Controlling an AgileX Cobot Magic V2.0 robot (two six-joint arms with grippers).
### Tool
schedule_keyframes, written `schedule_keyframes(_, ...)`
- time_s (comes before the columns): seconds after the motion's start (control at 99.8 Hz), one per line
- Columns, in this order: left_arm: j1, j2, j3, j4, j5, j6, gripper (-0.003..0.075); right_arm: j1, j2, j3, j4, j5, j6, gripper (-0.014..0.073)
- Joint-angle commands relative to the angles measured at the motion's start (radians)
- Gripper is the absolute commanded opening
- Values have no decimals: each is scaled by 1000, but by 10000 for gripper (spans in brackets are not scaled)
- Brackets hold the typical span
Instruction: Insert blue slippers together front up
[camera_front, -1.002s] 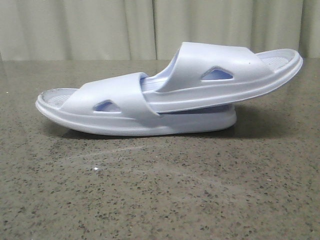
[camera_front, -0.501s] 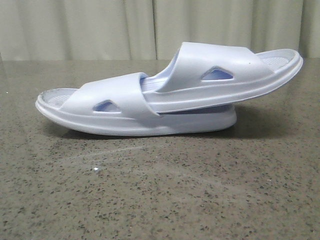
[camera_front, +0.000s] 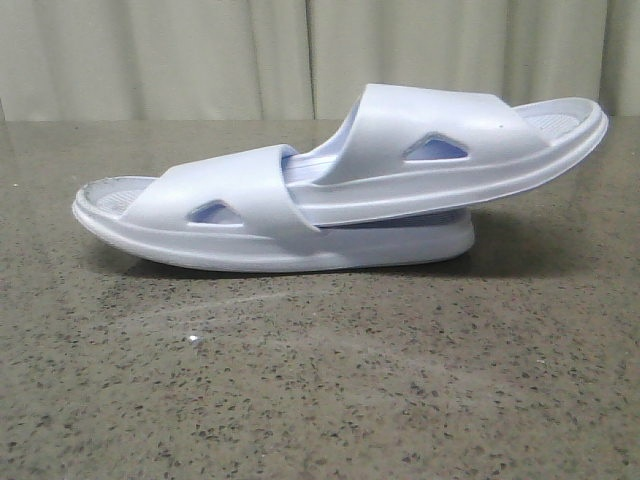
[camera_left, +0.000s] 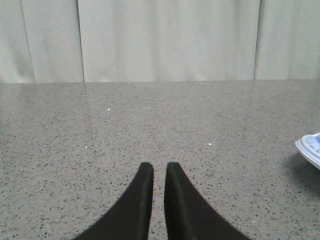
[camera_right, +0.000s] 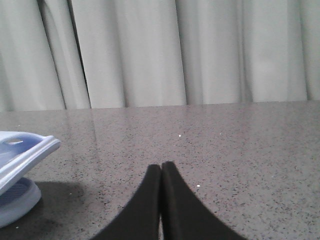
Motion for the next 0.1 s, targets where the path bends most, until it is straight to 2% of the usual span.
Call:
schedule_keyframes(0.0, -7, -30, 9, 0, -72, -9, 16, 0, -22, 21, -11, -74, 1, -107)
schedule_keyframes(0.09, -7, -30, 9, 0, -72, -9, 16, 0, -22, 21, -11, -74, 1, -107)
